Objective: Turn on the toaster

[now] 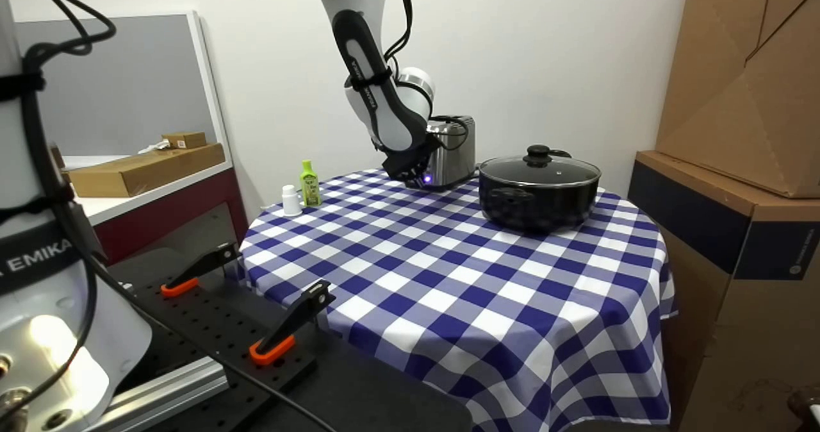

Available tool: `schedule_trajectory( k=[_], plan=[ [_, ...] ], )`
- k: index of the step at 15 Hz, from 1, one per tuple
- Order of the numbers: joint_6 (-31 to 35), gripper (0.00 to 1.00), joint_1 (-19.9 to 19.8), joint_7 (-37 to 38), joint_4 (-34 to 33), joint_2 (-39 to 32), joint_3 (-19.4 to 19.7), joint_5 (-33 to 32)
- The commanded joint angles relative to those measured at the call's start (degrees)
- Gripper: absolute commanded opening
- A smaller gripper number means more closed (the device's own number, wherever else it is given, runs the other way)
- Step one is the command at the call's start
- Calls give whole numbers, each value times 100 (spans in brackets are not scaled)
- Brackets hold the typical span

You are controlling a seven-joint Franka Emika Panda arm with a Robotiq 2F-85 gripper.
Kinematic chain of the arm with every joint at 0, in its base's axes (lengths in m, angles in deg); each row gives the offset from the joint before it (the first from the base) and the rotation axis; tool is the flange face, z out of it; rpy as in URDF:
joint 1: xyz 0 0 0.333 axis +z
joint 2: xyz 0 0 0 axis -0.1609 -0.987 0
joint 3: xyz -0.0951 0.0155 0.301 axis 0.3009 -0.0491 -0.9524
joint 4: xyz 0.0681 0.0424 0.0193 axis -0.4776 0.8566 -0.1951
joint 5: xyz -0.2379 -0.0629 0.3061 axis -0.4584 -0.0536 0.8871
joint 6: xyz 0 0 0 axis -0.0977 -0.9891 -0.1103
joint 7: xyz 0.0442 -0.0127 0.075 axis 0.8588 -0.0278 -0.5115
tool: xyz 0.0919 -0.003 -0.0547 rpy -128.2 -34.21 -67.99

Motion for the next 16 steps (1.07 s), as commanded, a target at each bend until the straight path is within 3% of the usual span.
schedule_trajectory(
  k=[1,5,9,13,16],
  plan=[
    [14,0,-47,195,-112,-65,-35,-174],
    [-41,0,-92,321,-363,-213,-64,-311],
    [-74,0,-198,882,-803,-344,-266,-882],
    [-214,0,-358,1326,-842,-348,-529,-1520],
    [-236,0,-373,1292,-567,-246,-525,-1647]
  ],
)
